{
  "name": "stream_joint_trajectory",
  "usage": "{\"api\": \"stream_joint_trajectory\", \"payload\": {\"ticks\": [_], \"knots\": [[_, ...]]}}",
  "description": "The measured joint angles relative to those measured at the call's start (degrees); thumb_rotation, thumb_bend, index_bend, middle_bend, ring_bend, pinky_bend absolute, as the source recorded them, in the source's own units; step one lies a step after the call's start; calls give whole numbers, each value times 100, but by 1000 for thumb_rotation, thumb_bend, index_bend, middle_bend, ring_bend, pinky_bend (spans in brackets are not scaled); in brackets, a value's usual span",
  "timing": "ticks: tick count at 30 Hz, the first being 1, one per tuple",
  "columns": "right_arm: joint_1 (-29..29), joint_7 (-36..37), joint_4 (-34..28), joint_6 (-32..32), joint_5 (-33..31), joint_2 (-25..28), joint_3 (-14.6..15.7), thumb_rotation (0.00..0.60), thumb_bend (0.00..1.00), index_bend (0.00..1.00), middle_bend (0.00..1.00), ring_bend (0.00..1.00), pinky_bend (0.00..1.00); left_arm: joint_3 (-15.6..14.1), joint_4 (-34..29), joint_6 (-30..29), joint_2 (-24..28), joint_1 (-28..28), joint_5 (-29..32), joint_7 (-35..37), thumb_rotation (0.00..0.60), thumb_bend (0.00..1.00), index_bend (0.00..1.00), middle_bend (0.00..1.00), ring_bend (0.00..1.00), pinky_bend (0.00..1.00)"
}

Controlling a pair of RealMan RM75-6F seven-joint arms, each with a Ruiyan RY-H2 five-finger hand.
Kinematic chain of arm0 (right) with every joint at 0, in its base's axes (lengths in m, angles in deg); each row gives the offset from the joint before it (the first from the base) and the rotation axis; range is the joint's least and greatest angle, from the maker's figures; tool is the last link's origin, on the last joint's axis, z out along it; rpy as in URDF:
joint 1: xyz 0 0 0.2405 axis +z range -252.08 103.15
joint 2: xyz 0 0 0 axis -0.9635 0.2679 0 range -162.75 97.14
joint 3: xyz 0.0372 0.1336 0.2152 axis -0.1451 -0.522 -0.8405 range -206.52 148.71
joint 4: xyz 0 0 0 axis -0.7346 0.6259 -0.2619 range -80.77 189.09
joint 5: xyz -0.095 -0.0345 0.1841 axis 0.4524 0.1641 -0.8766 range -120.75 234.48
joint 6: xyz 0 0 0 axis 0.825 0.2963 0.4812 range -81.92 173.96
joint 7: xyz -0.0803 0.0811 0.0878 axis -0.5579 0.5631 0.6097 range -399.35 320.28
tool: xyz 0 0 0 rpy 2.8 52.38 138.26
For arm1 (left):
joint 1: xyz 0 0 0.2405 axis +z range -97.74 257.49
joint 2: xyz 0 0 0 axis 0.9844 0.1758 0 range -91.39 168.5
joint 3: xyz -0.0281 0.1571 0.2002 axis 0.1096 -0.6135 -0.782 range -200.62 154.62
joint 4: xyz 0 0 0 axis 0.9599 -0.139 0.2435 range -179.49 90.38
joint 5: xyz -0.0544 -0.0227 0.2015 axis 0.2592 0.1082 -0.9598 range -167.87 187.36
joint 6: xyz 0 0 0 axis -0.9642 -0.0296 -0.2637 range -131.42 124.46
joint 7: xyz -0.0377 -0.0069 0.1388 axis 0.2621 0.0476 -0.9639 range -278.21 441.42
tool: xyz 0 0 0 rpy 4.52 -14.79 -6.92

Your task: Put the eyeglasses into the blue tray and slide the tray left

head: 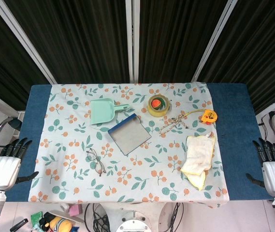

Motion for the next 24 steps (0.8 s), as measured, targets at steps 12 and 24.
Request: {"api": "stream_joint_trajectory", "payload": {"ticks": [12, 24], "knots": [[-57, 163, 75, -98, 45, 1, -32, 600, 36, 0, 0, 0, 0, -26, -153, 105, 13, -153, -247, -91, 465, 91, 105, 89, 76, 174], [-58, 48, 16, -109, 12, 22, -74, 600, 131, 0, 0, 0, 0, 301, -347, 1640, -232, -1534, -592, -294, 575, 220, 106, 94, 77, 175]]}}
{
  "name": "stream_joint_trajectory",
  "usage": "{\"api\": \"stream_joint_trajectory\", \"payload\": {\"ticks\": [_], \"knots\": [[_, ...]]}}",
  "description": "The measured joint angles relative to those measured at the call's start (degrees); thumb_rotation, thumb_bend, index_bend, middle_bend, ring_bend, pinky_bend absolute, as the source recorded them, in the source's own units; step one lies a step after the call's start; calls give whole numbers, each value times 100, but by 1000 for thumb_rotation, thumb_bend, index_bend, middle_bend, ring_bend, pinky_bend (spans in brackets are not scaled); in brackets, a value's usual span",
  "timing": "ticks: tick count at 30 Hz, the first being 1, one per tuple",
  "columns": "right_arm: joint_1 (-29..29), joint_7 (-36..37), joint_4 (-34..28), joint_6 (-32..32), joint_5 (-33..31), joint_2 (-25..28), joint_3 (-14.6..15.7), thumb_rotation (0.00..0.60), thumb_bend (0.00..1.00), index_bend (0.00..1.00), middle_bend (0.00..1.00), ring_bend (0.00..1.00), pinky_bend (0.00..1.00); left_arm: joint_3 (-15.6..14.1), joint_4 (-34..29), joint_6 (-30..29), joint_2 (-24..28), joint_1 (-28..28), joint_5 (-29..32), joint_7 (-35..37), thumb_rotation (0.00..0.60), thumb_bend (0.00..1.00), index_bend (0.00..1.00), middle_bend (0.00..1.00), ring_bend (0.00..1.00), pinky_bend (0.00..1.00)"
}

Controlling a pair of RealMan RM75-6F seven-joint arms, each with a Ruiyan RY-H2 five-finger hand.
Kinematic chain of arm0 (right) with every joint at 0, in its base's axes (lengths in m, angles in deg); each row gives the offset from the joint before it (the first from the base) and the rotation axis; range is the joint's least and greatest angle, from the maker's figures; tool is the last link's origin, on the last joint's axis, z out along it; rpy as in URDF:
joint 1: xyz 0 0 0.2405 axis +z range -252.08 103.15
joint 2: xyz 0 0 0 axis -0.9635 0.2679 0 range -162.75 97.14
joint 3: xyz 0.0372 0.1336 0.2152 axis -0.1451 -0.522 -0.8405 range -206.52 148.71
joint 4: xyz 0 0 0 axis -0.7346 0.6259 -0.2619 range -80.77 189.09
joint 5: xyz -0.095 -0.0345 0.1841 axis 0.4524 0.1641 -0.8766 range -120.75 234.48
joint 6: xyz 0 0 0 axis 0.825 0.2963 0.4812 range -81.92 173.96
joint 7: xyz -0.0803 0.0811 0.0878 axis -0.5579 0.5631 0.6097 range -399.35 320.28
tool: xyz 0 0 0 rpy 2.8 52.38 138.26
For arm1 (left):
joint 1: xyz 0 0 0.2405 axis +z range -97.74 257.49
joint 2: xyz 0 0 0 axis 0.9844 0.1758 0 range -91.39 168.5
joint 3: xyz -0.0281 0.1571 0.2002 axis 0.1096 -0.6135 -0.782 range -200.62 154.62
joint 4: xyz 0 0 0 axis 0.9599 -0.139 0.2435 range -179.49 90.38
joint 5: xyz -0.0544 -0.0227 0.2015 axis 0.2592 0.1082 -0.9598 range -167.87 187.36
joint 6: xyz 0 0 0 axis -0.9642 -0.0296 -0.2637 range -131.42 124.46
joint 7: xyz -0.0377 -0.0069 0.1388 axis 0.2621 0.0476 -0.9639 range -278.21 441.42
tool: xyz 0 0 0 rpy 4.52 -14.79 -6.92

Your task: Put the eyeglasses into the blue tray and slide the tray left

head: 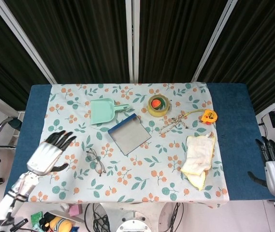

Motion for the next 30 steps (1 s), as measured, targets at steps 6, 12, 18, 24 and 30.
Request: {"api": "stream_joint_trajectory", "payload": {"ticks": [6, 12, 18, 24, 30], "knots": [[-102, 97, 11, -163, -61, 68, -37, 600, 176, 0, 0, 0, 0, 291, 456, 1055, -809, -981, 98, 35, 600, 351, 107, 126, 77, 175], [-182, 270, 105, -273, -86, 76, -66, 600, 173, 0, 0, 0, 0, 409, 1283, 1728, -1528, -1632, 316, -170, 600, 364, 107, 130, 77, 175], [-204, 623, 234, -305, -54, 23, -77, 600, 158, 0, 0, 0, 0, 456, 1712, 2064, -1971, -2004, 639, -208, 600, 369, 107, 137, 76, 175], [-229, 646, 323, -367, -46, -24, -118, 600, 158, 0, 0, 0, 0, 356, 1951, 2158, -2157, -2169, 693, -459, 600, 374, 113, 198, 76, 175], [-225, 655, 345, -344, -67, -35, -138, 600, 158, 0, 0, 0, 0, 240, 2205, 2200, -2288, -2251, 844, -681, 600, 388, 114, 210, 75, 175]]}}
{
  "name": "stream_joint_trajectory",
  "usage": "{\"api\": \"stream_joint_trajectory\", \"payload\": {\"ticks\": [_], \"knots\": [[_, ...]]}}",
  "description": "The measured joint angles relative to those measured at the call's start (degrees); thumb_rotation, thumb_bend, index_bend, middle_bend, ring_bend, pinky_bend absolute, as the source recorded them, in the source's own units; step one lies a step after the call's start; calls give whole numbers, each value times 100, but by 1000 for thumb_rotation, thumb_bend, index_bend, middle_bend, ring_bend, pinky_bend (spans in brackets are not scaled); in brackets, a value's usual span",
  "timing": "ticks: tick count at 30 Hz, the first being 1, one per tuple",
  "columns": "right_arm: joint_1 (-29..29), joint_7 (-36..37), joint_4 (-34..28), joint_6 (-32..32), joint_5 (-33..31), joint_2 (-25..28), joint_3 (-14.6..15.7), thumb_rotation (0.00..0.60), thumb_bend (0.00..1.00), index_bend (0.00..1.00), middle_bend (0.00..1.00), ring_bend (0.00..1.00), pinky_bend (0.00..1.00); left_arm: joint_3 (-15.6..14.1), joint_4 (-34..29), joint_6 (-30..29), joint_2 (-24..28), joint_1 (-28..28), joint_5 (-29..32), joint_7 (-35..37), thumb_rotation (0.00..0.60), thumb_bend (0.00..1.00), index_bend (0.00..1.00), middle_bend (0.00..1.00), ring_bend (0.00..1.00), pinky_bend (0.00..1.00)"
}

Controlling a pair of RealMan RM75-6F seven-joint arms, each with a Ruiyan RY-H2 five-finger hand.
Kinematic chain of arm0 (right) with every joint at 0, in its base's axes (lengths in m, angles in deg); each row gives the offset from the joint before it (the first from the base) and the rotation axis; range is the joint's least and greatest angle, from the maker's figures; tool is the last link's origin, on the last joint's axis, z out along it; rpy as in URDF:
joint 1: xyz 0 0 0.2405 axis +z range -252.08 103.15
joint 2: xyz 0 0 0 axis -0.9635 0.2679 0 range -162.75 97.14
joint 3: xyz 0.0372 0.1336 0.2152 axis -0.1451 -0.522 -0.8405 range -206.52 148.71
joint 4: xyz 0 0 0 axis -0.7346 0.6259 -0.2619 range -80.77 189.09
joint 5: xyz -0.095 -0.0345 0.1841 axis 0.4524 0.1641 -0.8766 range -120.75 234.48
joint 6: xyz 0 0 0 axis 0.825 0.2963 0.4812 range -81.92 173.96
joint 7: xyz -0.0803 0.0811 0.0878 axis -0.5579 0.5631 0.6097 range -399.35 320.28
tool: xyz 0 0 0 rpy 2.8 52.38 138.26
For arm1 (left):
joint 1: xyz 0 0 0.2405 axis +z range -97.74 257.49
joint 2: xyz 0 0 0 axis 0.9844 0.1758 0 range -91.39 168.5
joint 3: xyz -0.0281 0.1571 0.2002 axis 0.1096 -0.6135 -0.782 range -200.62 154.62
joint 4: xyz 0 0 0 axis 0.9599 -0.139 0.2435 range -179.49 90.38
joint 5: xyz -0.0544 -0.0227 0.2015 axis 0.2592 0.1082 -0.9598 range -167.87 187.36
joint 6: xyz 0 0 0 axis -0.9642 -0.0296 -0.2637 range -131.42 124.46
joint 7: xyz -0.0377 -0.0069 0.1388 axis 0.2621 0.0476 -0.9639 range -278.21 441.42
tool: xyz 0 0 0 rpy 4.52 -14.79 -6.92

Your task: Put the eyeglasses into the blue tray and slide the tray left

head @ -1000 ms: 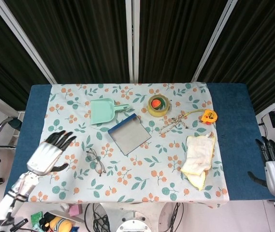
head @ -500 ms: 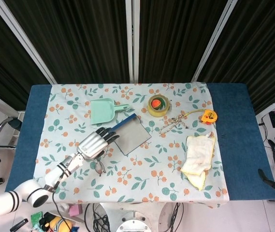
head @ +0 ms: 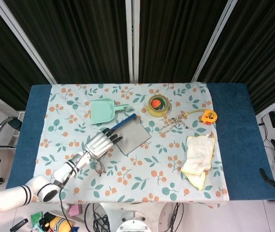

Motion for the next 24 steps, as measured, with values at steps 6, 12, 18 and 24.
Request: {"api": "stream_joint_trajectory", "payload": {"ticks": [6, 12, 18, 24], "knots": [[12, 7, 21, 40, -13, -18, -10, 600, 159, 0, 0, 0, 0, -85, 89, 56, 25, -31, 189, -139, 600, 413, 114, 220, 75, 176], [19, -4, 28, 48, -35, -32, -36, 600, 161, 0, 0, 0, 0, -160, 6, 49, 217, -38, 284, -263, 600, 427, 114, 276, 75, 175], [35, -49, -13, 82, -51, -63, -45, 600, 176, 0, 0, 0, 0, -233, -68, 25, 426, -41, 377, -351, 600, 450, 115, 308, 75, 173], [38, -42, -68, 38, -36, -52, -80, 600, 176, 0, 0, 0, 0, -321, 23, 25, 566, -11, 484, -407, 600, 451, 115, 315, 75, 171]]}}
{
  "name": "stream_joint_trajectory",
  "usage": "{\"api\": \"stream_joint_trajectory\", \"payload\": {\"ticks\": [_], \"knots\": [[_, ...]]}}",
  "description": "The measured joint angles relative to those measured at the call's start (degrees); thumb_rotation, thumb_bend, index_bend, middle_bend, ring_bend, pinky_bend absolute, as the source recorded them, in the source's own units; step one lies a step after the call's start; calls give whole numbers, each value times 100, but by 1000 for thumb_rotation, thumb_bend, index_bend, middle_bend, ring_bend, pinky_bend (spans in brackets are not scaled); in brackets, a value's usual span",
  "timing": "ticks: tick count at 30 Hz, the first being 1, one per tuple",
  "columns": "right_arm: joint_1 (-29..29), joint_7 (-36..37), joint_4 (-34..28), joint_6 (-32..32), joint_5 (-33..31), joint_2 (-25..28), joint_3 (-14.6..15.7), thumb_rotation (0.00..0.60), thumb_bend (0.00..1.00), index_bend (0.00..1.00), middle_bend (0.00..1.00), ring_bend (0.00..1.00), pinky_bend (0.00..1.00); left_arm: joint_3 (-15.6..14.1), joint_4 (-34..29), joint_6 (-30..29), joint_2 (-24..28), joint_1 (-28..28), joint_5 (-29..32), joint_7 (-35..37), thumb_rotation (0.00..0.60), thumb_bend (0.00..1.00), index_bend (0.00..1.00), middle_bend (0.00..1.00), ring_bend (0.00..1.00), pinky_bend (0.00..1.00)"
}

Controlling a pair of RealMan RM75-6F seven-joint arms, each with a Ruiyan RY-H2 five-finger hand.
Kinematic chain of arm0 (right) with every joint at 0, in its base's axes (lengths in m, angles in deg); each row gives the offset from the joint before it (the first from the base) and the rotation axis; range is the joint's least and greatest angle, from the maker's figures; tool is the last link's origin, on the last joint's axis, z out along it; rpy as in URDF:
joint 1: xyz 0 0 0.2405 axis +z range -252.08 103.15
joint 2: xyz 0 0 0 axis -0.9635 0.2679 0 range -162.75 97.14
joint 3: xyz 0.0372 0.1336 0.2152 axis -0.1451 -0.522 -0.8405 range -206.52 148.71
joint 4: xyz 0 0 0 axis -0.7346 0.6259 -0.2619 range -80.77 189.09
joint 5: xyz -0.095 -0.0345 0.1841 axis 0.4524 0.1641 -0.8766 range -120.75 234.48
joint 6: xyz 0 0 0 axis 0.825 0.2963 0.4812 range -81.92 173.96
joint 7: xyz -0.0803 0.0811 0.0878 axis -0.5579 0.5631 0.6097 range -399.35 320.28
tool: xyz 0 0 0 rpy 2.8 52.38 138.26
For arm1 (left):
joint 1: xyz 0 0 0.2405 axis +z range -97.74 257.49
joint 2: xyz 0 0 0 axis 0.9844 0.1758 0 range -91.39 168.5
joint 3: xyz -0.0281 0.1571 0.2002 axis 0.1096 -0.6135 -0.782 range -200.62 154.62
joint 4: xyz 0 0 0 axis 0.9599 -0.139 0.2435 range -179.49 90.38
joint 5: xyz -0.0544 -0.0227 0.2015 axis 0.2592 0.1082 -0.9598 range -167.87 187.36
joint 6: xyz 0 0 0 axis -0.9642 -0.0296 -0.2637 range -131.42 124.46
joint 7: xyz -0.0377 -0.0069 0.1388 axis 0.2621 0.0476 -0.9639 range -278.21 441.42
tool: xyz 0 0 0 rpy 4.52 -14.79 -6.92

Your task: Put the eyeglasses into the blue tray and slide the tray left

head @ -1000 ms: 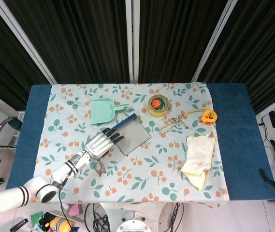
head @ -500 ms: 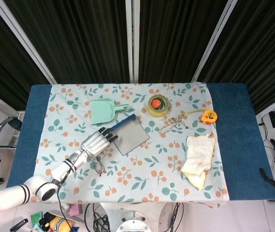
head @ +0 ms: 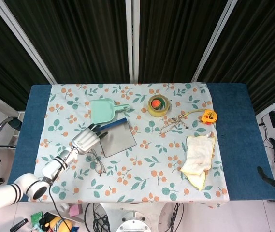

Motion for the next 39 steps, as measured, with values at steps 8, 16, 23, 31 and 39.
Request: {"api": "stream_joint_trajectory", "payload": {"ticks": [8, 16, 23, 31, 39], "knots": [[27, -64, -63, 66, 16, 6, 17, 600, 176, 0, 0, 0, 0, -86, 60, -24, 204, 30, 81, -10, 600, 453, 114, 317, 75, 171], [45, -144, -120, 105, 33, -3, 36, 600, 176, 0, 0, 0, 0, -59, 329, -110, 116, 35, 114, 190, 600, 452, 84, 313, 75, 171], [19, -147, -140, 83, 22, 37, 44, 600, 176, 0, 0, 0, 0, 13, 766, -48, -133, -57, 190, 404, 600, 452, 82, 311, 75, 171], [11, -82, -68, 111, -16, 23, 46, 600, 176, 0, 0, 0, 0, 46, 863, -75, -187, -98, 232, 501, 600, 440, 80, 290, 75, 172], [9, -20, 12, 123, -97, 22, 3, 600, 176, 0, 0, 0, 0, 22, 62, -281, 263, 124, 369, 566, 600, 238, 119, 181, 76, 173]]}}
